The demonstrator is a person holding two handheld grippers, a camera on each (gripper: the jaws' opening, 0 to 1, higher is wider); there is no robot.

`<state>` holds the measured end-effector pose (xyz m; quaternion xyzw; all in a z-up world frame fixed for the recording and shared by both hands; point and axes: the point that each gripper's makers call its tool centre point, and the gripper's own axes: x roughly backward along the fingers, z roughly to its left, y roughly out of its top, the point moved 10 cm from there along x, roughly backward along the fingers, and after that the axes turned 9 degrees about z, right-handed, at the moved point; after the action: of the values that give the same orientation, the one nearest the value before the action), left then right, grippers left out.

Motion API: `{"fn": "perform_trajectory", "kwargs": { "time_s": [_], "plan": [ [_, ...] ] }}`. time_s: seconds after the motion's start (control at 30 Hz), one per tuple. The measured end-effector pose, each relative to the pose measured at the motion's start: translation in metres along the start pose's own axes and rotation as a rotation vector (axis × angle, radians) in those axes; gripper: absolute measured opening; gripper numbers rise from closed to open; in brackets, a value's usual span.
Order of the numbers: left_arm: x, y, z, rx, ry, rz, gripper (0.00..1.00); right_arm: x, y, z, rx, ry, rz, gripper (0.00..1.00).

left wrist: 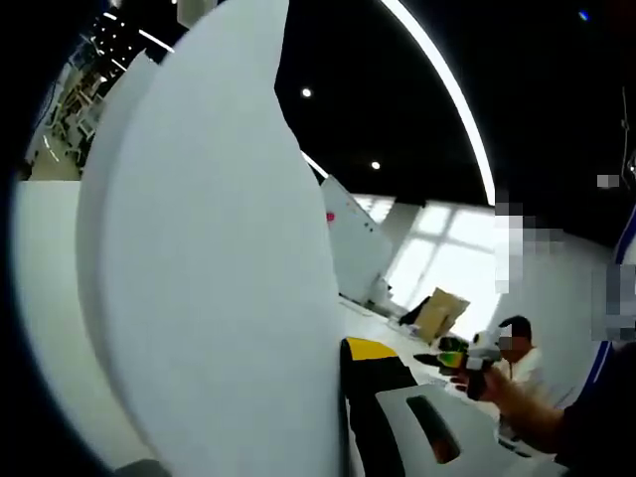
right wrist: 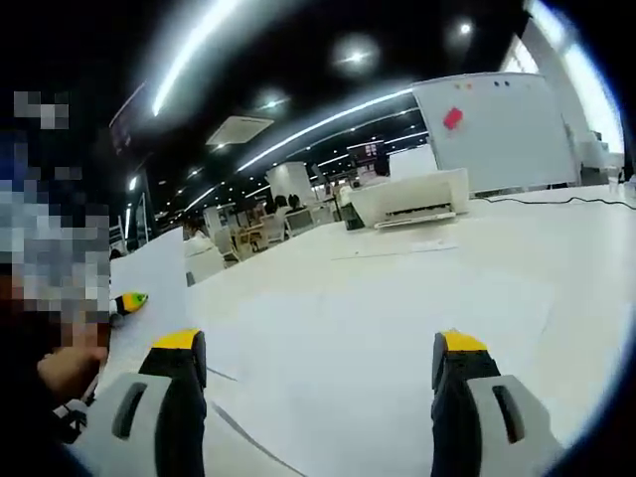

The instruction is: Organize the stack of printing papers by aligning and flattening the scattered papers on the table

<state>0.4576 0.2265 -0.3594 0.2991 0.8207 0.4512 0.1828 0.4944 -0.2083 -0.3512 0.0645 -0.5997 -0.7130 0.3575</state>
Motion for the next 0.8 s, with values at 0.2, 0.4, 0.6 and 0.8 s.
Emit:
{"fn": "perform_trajectory", "kwargs": {
  "time_s": [0.2,0.4,0.6,0.8],
  "plan": [
    [-0.001,-0.001,0.0,-0.007,-0.005,0.007,0.06,0.0,-0.001,0.0,0.005,-0.005,0.009,0.9],
    [-0.001,-0.002,-0.001,-0.022,-0.008,0.021,0.06,0.002,-0.005,-0.004,-0.01,0.002,0.004,0.9],
    [-0.001,-0.003,-0.003,-0.024,-0.016,0.028,0.06,0.007,-0.013,-0.004,-0.01,-0.035,0.018,0.9],
    [-0.002,-0.003,-0.003,-0.025,-0.015,0.032,0.06,0.009,-0.018,-0.003,0.004,-0.056,0.031,0.9]
  ]
}}
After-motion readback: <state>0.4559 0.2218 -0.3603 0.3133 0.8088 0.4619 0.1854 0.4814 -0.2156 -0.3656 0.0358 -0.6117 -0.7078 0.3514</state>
